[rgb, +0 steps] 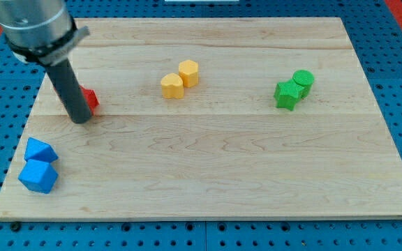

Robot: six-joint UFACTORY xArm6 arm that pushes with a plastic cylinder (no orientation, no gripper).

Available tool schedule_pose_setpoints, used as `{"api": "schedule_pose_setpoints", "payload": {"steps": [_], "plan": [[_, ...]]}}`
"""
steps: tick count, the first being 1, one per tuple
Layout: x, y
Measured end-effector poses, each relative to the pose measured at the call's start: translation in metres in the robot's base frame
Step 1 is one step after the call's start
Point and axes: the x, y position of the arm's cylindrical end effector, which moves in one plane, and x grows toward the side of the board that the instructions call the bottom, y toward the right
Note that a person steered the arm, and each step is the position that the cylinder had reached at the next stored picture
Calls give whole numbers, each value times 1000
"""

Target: Point at blue cube

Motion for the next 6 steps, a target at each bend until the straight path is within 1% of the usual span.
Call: {"api": "schedule_pose_setpoints", "payload": {"steps": [1,2,3,4,5,6], "plan": [[-1,26],[57,92],[155,100],[177,69],[175,0],[155,-42]]}}
